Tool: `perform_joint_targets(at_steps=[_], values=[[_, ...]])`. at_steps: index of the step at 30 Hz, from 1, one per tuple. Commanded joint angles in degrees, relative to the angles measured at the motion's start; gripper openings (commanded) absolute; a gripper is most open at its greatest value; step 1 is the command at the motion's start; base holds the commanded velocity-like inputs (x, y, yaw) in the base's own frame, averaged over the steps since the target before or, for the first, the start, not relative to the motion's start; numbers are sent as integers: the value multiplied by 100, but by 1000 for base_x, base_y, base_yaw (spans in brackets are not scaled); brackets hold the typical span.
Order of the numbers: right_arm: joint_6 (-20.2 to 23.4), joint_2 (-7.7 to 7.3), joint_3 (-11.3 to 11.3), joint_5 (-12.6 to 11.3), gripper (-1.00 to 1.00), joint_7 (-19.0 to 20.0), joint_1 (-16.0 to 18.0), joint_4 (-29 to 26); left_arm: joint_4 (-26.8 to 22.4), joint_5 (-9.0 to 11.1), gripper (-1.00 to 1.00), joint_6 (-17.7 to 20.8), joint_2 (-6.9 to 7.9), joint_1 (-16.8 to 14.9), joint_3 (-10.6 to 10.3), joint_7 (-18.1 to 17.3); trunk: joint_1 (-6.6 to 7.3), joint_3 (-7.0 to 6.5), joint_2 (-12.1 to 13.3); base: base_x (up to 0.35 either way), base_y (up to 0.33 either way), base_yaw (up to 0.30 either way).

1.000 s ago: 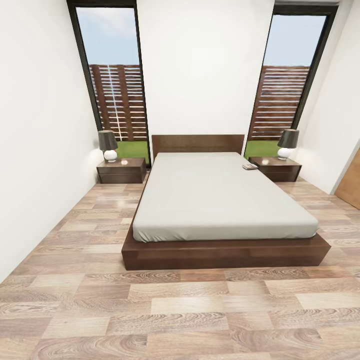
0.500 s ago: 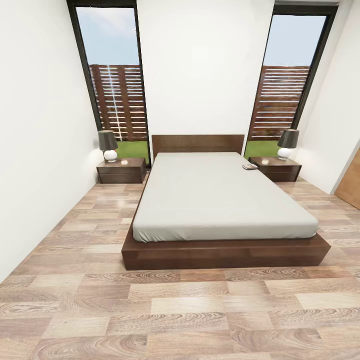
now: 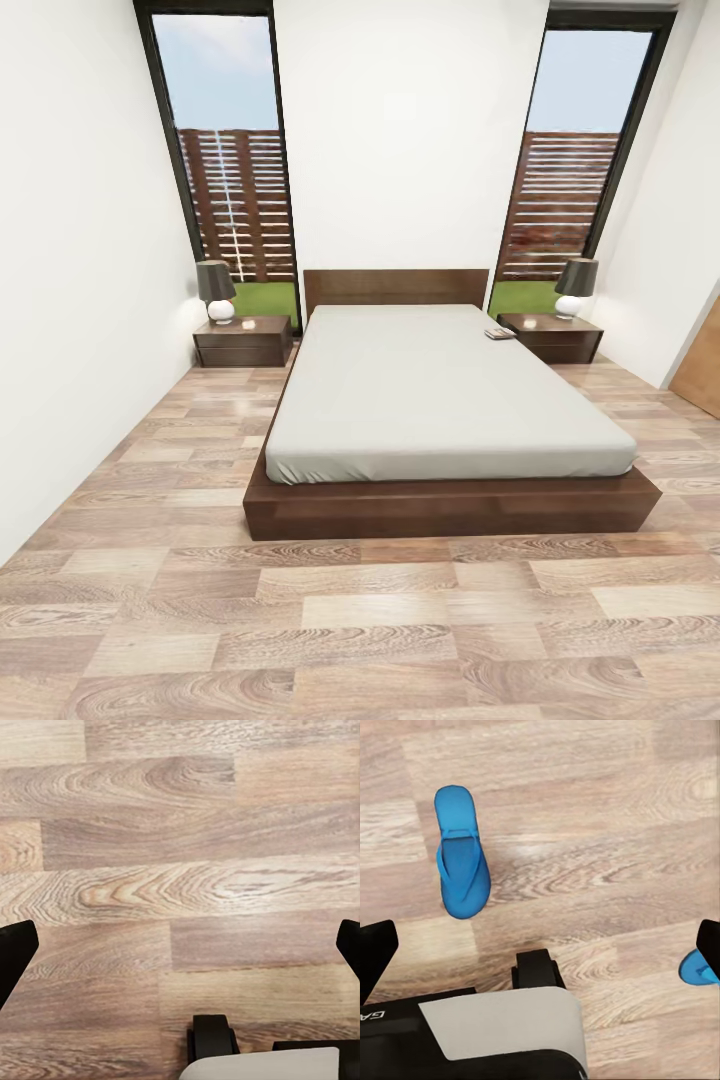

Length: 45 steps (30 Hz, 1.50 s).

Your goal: In the bedroom, move the book from the bed onto either nightstand, and place the two sandals side by side next to the bed.

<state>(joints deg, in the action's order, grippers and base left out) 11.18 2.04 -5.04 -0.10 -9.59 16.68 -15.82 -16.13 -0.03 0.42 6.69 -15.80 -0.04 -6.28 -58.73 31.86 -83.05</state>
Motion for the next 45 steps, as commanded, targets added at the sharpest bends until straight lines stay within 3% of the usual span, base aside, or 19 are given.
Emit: perform_joint_targets(at_steps=[1, 12, 17, 21, 22, 26, 27, 31, 32, 35, 38, 45], values=[[45, 2, -63, -1, 100, -34, 2, -4, -5, 0, 100, 9, 3, -2, 1, -31, 0, 6, -3, 0, 0, 0], [197, 11, -156, -2, 100, -331, 10, 41, -128, 2, 100, 82, 24, -5, 11, -450, 0, 6, -3, 0, 0, 0], [225, 40, -151, 10, 100, -359, 10, 48, -635, 3, 100, 442, 35, -4, 10, -612, 0, 6, -3, 0, 0, 0], [236, 111, -140, 32, 100, -379, 11, 44, -1976, -2, 100, 1587, 52, -1, -3, -694, 0, 6, -3, 0, 0, 0], [236, 111, -140, 32, 100, -379, 11, 44, -1976, -2, 100, 1587, 52, -1, -3, -694, 0, 6, -3, 0, 0, 0], [241, 148, -133, 45, 100, -402, 11, 37, -4029, 3, 100, 3219, 95, 26, 12, -837, 0, 6, -3, 0, 0, 0], [241, 148, -133, 45, 100, -402, 11, 37, -4029, 3, 100, 3219, 95, 26, 12, -837, 0, 6, -3, 0, 0, 0], [252, 163, -131, 52, 100, -417, 19, 29, -5690, 8, 100, 4771, 115, 34, 17, -984, 0, 6, -3, 0, 0, 0], [252, 163, -131, 52, 100, -417, 19, 29, -5690, 8, 100, 4771, 115, 34, 17, -984, 0, 6, -3, 0, 0, 0], [261, 179, -125, 57, 100, -422, 24, 23, -6282, -5, 100, 5460, 101, -8, 21, -1032, 0, 6, -3, 0, 0, 0], [270, 232, -115, 71, 100, -424, 31, 20, -6572, -29, 100, 5801, 85, -142, 9, -1044, 0, 6, -3, 0, 0, 0], [278, 307, 35, 115, 100, -409, 47, 42, -6630, -58, 100, 5958, -13, -350, -10, -956, 0, 6, -3, 0, 0, 0]])
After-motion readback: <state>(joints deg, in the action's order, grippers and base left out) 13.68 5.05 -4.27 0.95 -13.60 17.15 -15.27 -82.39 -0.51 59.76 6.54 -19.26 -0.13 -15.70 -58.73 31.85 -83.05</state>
